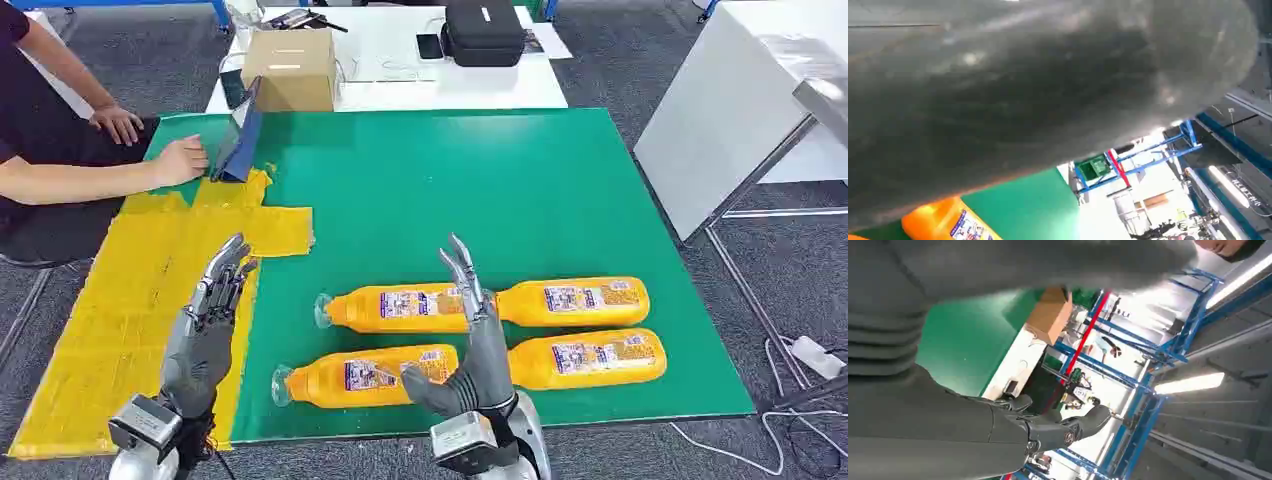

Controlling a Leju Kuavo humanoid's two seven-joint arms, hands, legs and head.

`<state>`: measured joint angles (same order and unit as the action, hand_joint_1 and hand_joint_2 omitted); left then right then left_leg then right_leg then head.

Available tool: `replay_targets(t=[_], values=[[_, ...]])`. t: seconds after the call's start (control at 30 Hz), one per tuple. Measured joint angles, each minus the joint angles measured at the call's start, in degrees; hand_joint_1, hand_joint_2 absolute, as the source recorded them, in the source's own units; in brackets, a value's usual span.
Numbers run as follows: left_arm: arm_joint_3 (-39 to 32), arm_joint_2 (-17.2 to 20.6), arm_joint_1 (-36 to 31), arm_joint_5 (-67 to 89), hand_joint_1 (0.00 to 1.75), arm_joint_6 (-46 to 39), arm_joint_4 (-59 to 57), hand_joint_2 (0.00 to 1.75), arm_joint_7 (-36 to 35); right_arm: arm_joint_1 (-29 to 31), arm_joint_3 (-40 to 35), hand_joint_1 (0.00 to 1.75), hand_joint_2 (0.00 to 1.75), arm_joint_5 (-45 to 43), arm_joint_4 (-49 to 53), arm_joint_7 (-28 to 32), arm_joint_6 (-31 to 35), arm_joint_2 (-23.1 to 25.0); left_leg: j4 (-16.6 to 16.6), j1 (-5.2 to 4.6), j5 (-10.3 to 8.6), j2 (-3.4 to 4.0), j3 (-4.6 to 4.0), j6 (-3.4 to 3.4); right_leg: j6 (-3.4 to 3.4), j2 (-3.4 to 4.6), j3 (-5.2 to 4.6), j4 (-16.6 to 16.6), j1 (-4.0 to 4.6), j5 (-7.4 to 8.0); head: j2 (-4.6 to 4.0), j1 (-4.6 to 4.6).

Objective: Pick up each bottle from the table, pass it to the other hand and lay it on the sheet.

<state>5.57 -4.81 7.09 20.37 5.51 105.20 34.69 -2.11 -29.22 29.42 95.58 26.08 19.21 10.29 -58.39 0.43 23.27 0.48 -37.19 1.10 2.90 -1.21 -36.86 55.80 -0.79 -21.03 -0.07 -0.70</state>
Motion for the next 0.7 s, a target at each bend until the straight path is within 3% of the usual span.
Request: replay_targets(t=[0.13, 0.27, 0.6, 0.63, 0.67, 0.7], values=[[-0.9, -1.07, 1.52, -10.71, 1.75, 2.28, -0.48, 0.0, -0.17, -1.37, 1.19, 1.75, 0.0, -5.41, 0.35, 3.81, 2.86, -1.12, 0.0, -0.05, 0.04, 0.0, 0.02, 0.04, 0.02, 0.0, 0.01, -0.02, -0.02, -0.02, 0.0, -0.04], [-3.32, -2.42, 4.8, -14.14, 1.75, 4.52, -2.51, 0.0, 4.87, -4.57, 9.45, 1.75, 0.0, -10.25, 1.57, 11.35, -5.1, -3.17, 0.0, -0.15, 0.11, -0.02, -0.06, 0.15, 0.1, -0.01, -0.01, -0.03, -0.11, -0.03, 0.0, 0.0], [-5.29, -4.31, 5.74, -13.2, 1.75, 5.66, -3.41, 0.0, 4.39, -5.75, 14.45, 1.75, 0.0, -9.77, 2.67, 11.65, -7.04, -3.04, 0.0, -0.18, 0.13, -0.01, 0.0, 0.19, 0.1, 0.0, 0.0, -0.03, -0.15, -0.05, 0.0, 0.0], [-5.44, -4.44, 5.75, -13.2, 1.26, 5.66, -3.45, 0.0, 4.39, -5.77, 14.54, 1.57, 0.0, -9.75, 2.71, 11.65, -7.04, -3.04, 0.0, -0.18, 0.13, -0.01, 0.0, 0.19, 0.11, 0.0, 0.01, -0.03, -0.15, -0.04, 0.0, -0.04], [-5.53, -4.48, 5.75, -13.2, 0.0, 5.64, -3.52, 0.0, 4.37, -5.77, 14.64, 0.05, 0.0, -9.55, 2.71, 11.56, -7.04, -3.04, 0.0, -0.18, 0.13, -0.01, 0.0, 0.2, 0.1, 0.0, 0.01, -0.03, -0.16, -0.05, 0.0, -0.02], [-5.71, -4.61, 5.78, -13.27, 0.0, 5.53, -3.58, 0.0, 4.31, -5.77, 14.71, 0.0, 0.0, -8.54, 2.71, 10.88, -6.93, -3.06, 0.0, -0.18, 0.13, -0.01, 0.0, 0.19, 0.1, 0.0, 0.02, -0.03, -0.16, -0.05, 0.0, -0.02]])
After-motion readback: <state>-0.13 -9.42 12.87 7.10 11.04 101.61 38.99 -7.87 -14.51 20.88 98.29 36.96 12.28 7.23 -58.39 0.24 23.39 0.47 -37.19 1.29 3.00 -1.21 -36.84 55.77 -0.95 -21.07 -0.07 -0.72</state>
